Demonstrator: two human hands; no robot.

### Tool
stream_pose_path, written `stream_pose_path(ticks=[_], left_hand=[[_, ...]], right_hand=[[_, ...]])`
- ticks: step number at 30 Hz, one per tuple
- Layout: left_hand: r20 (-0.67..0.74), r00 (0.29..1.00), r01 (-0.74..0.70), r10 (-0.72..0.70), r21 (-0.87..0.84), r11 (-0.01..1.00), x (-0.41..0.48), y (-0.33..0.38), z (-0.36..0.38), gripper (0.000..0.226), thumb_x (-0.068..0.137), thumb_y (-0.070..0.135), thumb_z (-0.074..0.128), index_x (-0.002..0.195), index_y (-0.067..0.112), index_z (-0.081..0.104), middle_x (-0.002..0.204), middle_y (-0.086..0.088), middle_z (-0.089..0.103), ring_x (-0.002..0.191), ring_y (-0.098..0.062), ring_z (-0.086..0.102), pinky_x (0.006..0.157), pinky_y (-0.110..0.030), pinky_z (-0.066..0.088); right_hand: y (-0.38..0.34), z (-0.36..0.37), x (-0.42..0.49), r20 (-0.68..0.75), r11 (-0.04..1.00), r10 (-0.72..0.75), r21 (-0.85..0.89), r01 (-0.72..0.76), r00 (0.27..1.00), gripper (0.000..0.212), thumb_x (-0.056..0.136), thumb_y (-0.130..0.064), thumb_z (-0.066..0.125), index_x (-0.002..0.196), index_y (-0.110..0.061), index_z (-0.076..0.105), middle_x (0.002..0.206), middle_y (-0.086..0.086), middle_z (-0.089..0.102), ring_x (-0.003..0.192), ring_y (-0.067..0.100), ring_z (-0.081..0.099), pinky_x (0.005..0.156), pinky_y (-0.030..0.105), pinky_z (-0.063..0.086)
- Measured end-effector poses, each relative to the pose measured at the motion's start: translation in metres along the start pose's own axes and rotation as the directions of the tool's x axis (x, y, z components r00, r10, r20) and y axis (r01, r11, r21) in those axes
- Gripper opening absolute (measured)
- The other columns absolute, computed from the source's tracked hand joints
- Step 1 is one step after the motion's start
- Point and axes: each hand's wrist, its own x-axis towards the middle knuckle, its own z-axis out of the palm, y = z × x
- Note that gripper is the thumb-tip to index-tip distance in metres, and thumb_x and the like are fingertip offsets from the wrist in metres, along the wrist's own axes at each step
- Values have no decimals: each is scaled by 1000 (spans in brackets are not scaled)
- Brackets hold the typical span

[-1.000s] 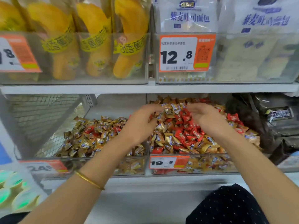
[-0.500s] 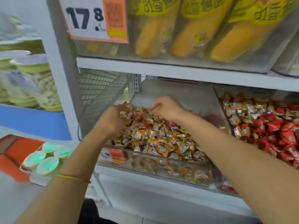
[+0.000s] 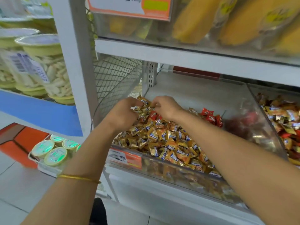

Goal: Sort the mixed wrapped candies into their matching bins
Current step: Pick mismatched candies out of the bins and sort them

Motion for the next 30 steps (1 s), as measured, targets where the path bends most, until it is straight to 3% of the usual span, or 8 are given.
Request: stream_pose_path(ticks=[4, 8, 13, 16, 19, 24, 27, 30], left_hand=[[29, 1000, -1, 2, -25, 1000, -3, -1, -2, 39, 93, -9, 41, 127, 8, 51, 121, -13, 53, 72, -7, 50, 45, 0, 40], [14, 1000, 1, -1, 32, 999, -4, -5, -6, 39, 93, -5, 42, 126, 12, 53, 104, -14, 59, 82, -20, 53, 50, -11, 40], [40, 999, -31, 33, -50, 998, -7, -1, -3, 30, 92, -9, 42, 105, 15, 54, 92, 10, 53, 73, -10, 49, 51, 1, 42], [68, 997, 39, -19, -307, 951, -8, 8, 7, 26, 95, 7, 49, 121, 7, 51, 103, -2, 60, 91, -20, 60, 77, -21, 54], [323, 934, 348, -153, -725, 595, -7, 24, 22, 40, 99, 30, 43, 131, 6, 44, 121, -25, 53, 109, -38, 58, 81, -41, 56], [525, 845, 532, -101, -844, 65, -2, 26, 30, 41, 100, 31, 40, 125, 1, 50, 121, -23, 58, 101, -34, 63, 74, -45, 57], [401, 891, 436, -211, -886, 156, 1, 24, 30, 16, 96, 12, 50, 104, 0, 57, 104, -19, 58, 87, -27, 63, 66, -35, 60], [273, 927, 343, -256, -895, 286, 3, 23, 28, 12, 94, 5, 50, 103, 0, 56, 99, -18, 56, 92, -26, 60, 74, -34, 58]], right_hand=[[-2, 13, 9, 177, 970, -31, -233, 73, 984, 40, 91, -8, 55, 130, -19, 56, 129, 13, 47, 110, 30, 55, 83, 26, 41], [3, 12, 8, 119, 962, -14, -269, 46, 993, 12, 86, -11, 64, 98, -13, 63, 113, 9, 45, 91, 26, 54, 74, 29, 41], [13, -11, -7, -17, 965, 109, 241, -102, 994, 8, 86, -11, 65, 89, -8, 59, 91, 4, 57, 81, 18, 56, 67, 28, 43], [6, -31, -27, 22, 820, 212, 539, -190, 977, 12, 87, -11, 64, 96, -5, 58, 82, 5, 57, 57, 12, 50, 43, 18, 41], [-11, -36, -44, -25, 748, 152, 656, -98, 988, 5, 88, -13, 63, 87, -8, 62, 75, 2, 60, 51, 6, 53, 38, 14, 38], [-21, -47, -56, 70, 724, 114, 677, -132, 991, 24, 100, -22, 42, 117, -13, 58, 112, 6, 65, 97, 23, 63, 74, 30, 55], [-1, -64, -62, -55, 753, 240, 640, -151, 969, 26, 98, -6, 43, 119, -13, 56, 120, 9, 58, 100, 19, 58, 71, 27, 55], [23, -64, -67, -55, 926, 332, 211, -314, 942, 44, 92, 9, 34, 126, -10, 55, 135, 12, 50, 117, 26, 51, 90, 34, 48]])
